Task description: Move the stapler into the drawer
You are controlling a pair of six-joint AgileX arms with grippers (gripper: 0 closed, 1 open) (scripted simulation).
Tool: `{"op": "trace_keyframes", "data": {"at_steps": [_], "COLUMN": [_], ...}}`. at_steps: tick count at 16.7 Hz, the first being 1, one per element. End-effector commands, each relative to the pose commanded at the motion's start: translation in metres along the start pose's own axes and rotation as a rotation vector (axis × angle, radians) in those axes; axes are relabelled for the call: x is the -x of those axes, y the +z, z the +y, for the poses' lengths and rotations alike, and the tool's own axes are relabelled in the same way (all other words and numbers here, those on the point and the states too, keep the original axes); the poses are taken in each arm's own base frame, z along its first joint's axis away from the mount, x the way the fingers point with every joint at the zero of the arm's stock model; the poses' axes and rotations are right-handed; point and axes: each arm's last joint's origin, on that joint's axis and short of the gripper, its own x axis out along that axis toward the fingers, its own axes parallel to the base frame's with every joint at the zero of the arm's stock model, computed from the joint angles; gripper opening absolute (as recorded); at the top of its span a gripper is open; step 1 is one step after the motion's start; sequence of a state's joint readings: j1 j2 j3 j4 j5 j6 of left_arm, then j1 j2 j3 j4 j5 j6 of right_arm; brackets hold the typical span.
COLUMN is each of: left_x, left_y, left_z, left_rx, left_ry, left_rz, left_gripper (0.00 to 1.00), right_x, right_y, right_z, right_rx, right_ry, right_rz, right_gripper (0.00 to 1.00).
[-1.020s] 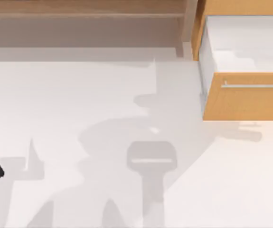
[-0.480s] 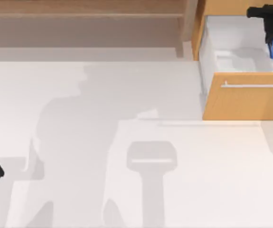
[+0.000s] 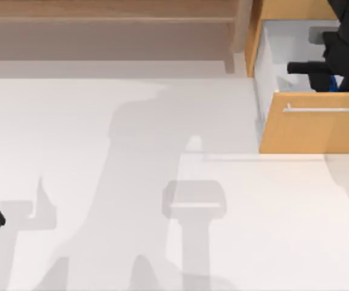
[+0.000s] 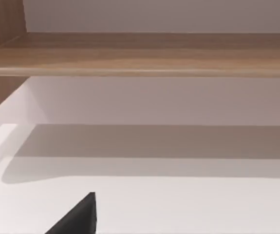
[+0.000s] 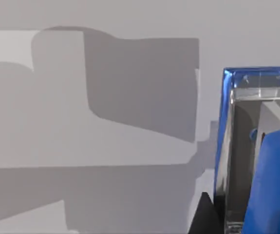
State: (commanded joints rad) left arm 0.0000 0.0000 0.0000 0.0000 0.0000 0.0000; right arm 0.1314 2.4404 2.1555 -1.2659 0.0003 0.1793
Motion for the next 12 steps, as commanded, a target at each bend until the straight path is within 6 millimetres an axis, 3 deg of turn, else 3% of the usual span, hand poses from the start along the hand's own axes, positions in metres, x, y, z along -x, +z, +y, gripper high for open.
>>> {"op": "trace_keyframes", "data": {"at_steps": [12], "left_x": [0.0], "left_y": [0.0], "left_z": [0.0], "left_rx": [0.0], "left_ry": [0.0], "left_rz": [0.0], "left_gripper": [1.0], "right_x": [-0.01], "right_y": [-0.0002], "right_z": [0.0], "right_rx": [0.0], "right_ry": [0.0], "right_rz": [0.0], "right_gripper": [0.0]}}
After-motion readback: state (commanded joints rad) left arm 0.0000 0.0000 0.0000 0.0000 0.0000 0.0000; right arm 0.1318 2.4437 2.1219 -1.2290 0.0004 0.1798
